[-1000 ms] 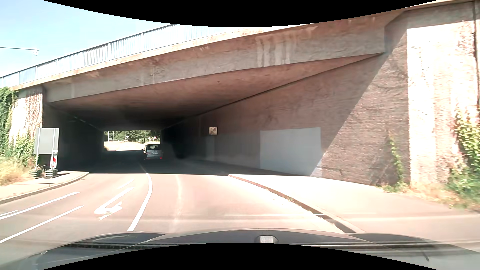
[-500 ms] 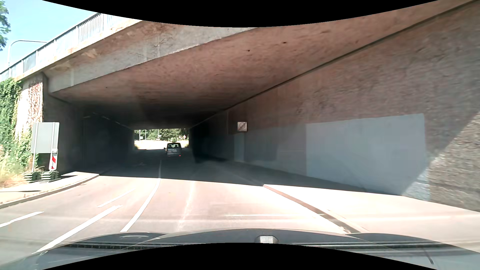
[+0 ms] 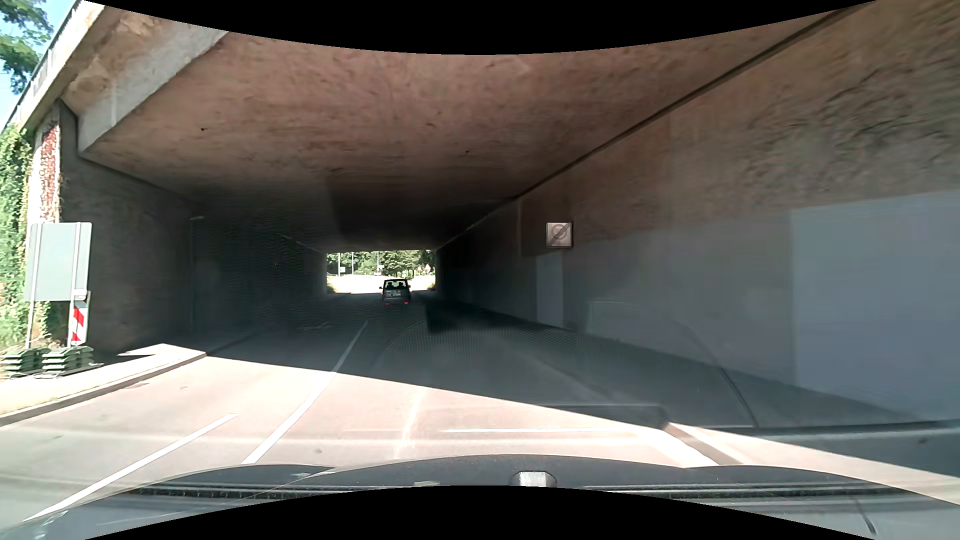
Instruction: Follow the waypoints while adhering to traffic rules and regulations
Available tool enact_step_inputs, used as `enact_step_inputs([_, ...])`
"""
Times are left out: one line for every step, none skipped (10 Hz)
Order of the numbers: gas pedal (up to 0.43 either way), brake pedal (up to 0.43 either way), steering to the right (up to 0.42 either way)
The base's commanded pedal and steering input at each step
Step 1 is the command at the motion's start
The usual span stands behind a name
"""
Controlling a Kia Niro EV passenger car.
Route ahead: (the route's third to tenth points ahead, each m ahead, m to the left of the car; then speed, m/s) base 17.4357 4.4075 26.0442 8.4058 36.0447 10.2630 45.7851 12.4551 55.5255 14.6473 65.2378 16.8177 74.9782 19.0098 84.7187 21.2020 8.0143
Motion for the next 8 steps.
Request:
enact_step_inputs([0.098,0.000,-0.127])
enact_step_inputs([0.098,0.000,-0.116])
enact_step_inputs([0.110,0.000,-0.108])
enact_step_inputs([0.118,0.000,-0.096])
enact_step_inputs([0.118,0.000,-0.084])
enact_step_inputs([0.118,0.000,-0.071])
enact_step_inputs([0.118,0.000,-0.063])
enact_step_inputs([0.130,0.000,-0.053])
